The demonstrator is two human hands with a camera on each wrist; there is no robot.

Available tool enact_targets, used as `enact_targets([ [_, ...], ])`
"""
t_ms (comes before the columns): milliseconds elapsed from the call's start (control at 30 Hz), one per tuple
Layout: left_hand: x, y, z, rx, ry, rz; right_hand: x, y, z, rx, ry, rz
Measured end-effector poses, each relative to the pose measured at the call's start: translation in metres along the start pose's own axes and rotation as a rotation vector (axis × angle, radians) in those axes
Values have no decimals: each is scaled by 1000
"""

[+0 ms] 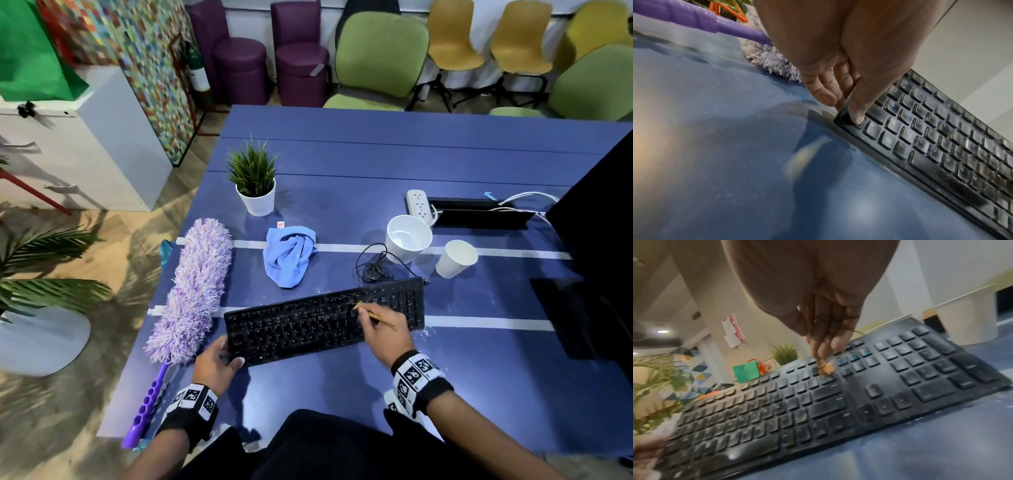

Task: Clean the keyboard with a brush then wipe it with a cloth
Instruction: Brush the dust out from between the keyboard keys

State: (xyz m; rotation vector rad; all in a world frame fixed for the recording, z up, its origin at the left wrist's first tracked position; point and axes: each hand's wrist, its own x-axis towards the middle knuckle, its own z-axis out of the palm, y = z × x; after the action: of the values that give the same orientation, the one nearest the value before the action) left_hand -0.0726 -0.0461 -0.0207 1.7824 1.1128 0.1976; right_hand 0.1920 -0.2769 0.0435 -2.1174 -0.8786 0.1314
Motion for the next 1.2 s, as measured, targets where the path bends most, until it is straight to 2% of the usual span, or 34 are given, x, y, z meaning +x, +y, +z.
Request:
enact_targets([
  [100, 0, 1, -1, 20, 0, -2, -4, -8, 7, 6, -131, -67],
  [267, 0, 2, -2, 21, -7, 18, 4, -1, -5, -2, 82, 18],
  [300, 0, 3, -1, -1, -6, 9, 4, -4, -5, 11, 67, -15],
  [367, 2, 4, -1, -38, -7, -8, 2, -15, 3, 31, -62, -118],
  [433, 3, 2, -1, -60, -17, -17, -1, -21, 8, 31, -145, -155],
  [600, 0, 8, -3, -86, -22, -12, 5, 7, -17, 12, 107, -67],
  [667, -1, 9, -4, -64, -23, 0, 4, 2, -16, 19, 20, -108],
  [767, -3, 12, -5, -43, -19, 3, -1, -19, 3, 16, -292, -197],
  [800, -4, 15, -5, -34, -19, 5, -1, -24, 7, 1, -331, -216],
  [833, -5, 18, -5, -32, -28, 8, 1, -26, 9, -4, -313, -207],
  [933, -7, 21, -5, -47, -21, 3, 9, -24, 7, 15, -114, -158],
  [1067, -9, 25, -7, 4, -20, 0, 8, -32, 8, -31, -221, -190],
  [1167, -11, 30, -7, 4, -16, -6, 12, -30, 5, 2, -100, -194],
  [1200, -11, 31, -7, 5, -11, -6, 13, -31, 3, 7, -123, -166],
])
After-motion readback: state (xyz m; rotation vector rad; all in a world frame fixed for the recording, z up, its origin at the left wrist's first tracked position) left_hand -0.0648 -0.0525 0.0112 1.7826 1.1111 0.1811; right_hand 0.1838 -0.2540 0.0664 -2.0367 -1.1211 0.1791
